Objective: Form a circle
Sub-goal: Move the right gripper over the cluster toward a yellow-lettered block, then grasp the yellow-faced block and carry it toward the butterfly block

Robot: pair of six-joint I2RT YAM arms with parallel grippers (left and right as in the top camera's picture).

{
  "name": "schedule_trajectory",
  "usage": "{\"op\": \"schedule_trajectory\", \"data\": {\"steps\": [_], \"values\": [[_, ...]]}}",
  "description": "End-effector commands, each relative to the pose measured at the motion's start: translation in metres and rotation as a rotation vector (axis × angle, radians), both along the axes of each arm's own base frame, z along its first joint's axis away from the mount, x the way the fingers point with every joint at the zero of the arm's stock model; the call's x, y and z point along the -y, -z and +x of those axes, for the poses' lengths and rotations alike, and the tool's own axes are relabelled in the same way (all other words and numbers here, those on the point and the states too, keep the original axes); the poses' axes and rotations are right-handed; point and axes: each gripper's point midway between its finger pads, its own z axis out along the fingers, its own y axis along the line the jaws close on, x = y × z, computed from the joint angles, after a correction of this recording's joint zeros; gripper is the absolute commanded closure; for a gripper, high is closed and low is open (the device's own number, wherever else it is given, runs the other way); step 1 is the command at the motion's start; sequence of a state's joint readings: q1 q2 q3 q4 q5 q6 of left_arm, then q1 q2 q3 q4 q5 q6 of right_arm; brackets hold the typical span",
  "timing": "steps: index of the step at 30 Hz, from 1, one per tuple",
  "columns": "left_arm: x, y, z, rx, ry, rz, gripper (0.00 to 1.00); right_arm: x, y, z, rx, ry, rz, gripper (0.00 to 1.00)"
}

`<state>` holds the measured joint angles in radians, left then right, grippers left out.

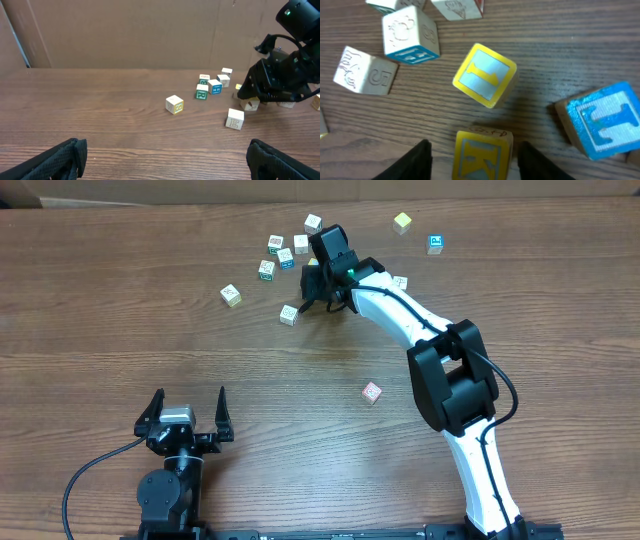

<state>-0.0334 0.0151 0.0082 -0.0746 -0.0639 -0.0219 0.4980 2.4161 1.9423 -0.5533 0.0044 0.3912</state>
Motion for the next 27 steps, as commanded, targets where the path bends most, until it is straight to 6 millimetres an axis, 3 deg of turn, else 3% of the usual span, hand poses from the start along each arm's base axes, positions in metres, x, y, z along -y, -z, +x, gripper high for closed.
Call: {"op": "schedule_trajectory", "data": {"steps": [1, 6, 12, 18, 23, 27], "values": [[0.003, -0.001, 0.000, 0.009, 0.013, 0.017, 0.00, 0.000, 0.012, -0.002, -0.015, -0.003, -0.015, 0.53], [0.003, -0.001, 0.000, 0.009, 0.013, 0.017, 0.00, 0.002, -0.003, 0.001, 0.002, 0.001, -0.002, 0.61], [0.003, -0.001, 0.000, 0.009, 0.013, 0.017, 0.00, 0.003, -0.035, 0.005, 0.049, 0.005, 0.023, 0.70], [0.003, -0.001, 0.000, 0.009, 0.013, 0.017, 0.00, 0.007, -0.061, 0.000, 0.061, 0.007, 0.029, 0.72], [0.003, -0.001, 0.000, 0.009, 0.013, 0.017, 0.00, 0.021, -0.114, -0.017, 0.070, 0.016, 0.033, 0.73], [0.003, -0.001, 0.000, 0.009, 0.013, 0.017, 0.01, 0.038, -0.163, -0.049, 0.054, 0.016, 0.025, 0.73]]}}
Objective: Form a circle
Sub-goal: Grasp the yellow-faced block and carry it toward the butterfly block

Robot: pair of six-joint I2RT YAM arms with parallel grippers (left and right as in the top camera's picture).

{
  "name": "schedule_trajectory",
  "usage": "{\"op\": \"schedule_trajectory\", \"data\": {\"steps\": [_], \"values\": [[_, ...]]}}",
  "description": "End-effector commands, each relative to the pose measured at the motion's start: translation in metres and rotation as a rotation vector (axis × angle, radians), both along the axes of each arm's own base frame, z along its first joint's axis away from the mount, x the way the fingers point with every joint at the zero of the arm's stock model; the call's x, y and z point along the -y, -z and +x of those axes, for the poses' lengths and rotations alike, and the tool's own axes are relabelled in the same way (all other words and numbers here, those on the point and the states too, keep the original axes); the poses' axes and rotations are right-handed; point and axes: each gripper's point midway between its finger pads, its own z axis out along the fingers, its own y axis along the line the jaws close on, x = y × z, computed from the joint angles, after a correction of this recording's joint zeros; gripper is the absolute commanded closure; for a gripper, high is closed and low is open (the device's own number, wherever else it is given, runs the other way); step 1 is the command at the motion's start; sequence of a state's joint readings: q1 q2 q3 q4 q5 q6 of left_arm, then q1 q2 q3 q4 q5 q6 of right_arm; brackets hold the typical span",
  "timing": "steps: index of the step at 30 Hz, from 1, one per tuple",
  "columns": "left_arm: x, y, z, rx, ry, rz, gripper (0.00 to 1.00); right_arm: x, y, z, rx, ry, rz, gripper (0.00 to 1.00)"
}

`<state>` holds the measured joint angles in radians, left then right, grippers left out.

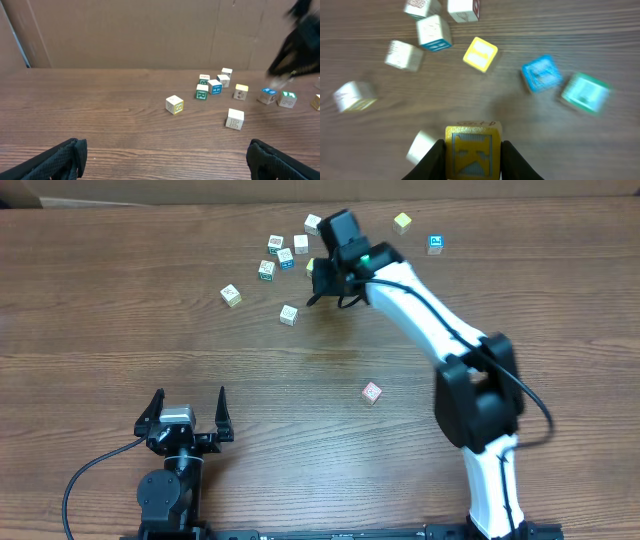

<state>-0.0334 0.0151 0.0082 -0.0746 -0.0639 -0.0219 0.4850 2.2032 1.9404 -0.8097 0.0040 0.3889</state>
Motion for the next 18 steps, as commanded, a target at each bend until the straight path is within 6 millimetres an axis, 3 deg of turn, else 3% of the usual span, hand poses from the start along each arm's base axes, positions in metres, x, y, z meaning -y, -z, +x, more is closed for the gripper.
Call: {"op": "schedule_trajectory", "data": {"steps": [1, 3, 7, 11, 18], "values": [[0.003, -0.001, 0.000, 0.009, 0.013, 0.017, 0.00, 0.015, -0.088, -0.022, 0.087, 0.005, 0.043, 0.73], [0.003, -0.001, 0.000, 0.009, 0.013, 0.017, 0.00, 0.032, -0.110, -0.054, 0.041, 0.005, 0.019, 0.74], [0.003, -0.001, 0.000, 0.009, 0.013, 0.017, 0.00, 0.047, -0.117, -0.088, -0.040, -0.001, -0.023, 0.74], [0.003, -0.001, 0.000, 0.009, 0.013, 0.017, 0.00, 0.049, -0.101, -0.118, -0.169, -0.030, -0.059, 0.74], [0.003, -0.001, 0.000, 0.009, 0.013, 0.017, 0.01, 0.031, -0.056, -0.157, -0.302, -0.109, -0.100, 0.74]]}}
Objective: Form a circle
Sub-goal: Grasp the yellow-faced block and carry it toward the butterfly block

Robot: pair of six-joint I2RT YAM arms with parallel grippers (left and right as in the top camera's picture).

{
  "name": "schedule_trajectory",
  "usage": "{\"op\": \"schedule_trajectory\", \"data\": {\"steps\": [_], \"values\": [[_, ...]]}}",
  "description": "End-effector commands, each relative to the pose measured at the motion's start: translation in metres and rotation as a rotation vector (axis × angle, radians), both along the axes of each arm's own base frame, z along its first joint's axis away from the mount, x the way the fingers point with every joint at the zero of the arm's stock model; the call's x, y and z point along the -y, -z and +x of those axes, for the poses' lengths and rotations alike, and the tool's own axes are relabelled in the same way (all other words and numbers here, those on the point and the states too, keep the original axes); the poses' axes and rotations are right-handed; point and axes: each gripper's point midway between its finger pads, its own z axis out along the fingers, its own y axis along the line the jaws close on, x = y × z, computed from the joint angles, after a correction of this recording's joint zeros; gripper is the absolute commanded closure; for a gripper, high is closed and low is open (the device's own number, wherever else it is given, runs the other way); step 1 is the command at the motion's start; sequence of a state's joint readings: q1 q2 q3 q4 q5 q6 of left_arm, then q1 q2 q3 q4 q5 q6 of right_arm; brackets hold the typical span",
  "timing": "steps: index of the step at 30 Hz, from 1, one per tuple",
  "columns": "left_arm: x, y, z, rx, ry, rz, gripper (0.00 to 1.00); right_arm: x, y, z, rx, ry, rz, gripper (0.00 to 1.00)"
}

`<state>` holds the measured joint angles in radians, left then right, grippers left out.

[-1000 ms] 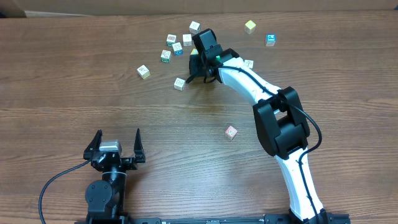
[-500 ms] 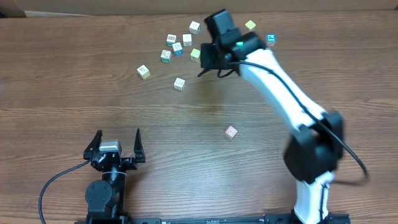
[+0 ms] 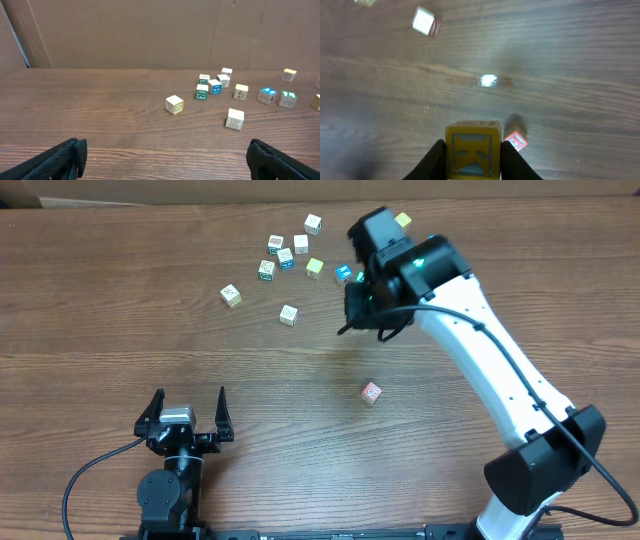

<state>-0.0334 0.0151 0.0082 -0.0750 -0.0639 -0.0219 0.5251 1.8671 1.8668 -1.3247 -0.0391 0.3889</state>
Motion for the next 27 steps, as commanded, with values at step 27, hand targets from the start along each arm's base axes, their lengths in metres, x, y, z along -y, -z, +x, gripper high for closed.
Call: {"op": "schedule_trajectory", "data": {"steps": [27], "values": [[0.003, -0.001, 0.000, 0.010, 0.013, 0.017, 0.00, -0.039, 0.141, -0.062, -0.054, -0.293, -0.099, 0.73]]}}
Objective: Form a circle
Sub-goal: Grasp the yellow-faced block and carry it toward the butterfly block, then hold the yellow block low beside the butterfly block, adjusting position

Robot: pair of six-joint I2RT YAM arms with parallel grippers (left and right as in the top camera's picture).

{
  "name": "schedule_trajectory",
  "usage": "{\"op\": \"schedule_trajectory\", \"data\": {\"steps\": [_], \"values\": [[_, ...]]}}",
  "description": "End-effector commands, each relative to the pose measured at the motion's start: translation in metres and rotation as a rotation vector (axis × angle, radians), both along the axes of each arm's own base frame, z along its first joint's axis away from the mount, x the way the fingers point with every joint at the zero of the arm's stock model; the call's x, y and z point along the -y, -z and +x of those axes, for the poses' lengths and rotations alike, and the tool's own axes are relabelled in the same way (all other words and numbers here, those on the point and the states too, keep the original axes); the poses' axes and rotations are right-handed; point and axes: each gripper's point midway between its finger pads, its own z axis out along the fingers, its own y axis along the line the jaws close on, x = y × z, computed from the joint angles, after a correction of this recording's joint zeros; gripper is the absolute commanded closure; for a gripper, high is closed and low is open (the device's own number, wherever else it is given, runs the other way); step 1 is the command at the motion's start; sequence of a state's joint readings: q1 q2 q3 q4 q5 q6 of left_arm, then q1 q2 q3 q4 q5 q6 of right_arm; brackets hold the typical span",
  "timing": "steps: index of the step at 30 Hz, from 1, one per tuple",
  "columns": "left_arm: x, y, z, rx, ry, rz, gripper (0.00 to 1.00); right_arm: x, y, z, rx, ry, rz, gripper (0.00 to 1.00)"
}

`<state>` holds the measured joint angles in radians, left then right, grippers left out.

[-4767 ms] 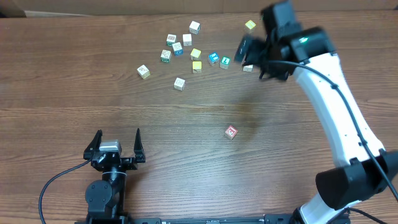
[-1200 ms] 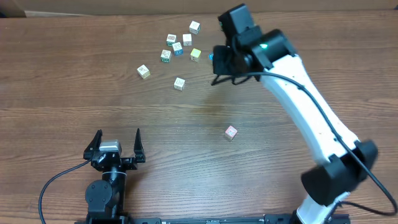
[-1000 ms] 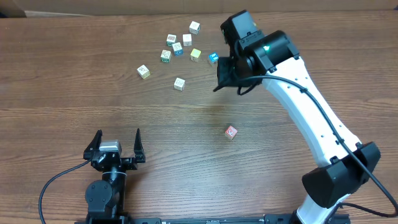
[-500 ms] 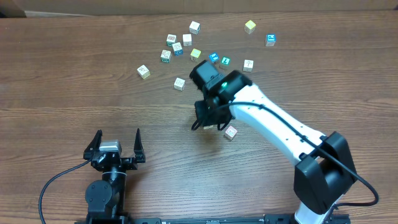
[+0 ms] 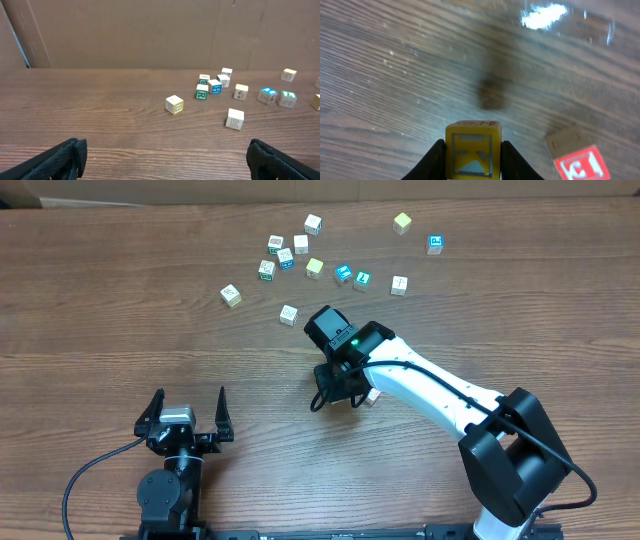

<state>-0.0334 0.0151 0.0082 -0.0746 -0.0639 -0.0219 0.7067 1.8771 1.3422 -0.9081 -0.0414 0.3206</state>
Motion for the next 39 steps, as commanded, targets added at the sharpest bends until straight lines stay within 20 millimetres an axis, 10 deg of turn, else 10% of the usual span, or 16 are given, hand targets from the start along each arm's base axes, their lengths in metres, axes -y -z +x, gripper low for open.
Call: {"op": "schedule_trajectory", "data": {"steps": [1, 19, 30, 39], "values": [[0.003, -0.001, 0.000, 0.009, 0.013, 0.017, 0.00, 0.003, 0.000, 0.005, 0.034, -0.058, -0.018, 0.73], [0.003, -0.001, 0.000, 0.009, 0.013, 0.017, 0.00, 0.015, 0.024, -0.004, 0.023, -0.069, -0.051, 0.72], [0.003, -0.001, 0.000, 0.009, 0.013, 0.017, 0.01, 0.015, 0.024, -0.004, 0.023, -0.069, -0.052, 0.49], [0.003, -0.001, 0.000, 0.009, 0.014, 0.017, 0.00, 0.016, 0.024, -0.004, 0.022, -0.069, -0.052, 0.67]]}}
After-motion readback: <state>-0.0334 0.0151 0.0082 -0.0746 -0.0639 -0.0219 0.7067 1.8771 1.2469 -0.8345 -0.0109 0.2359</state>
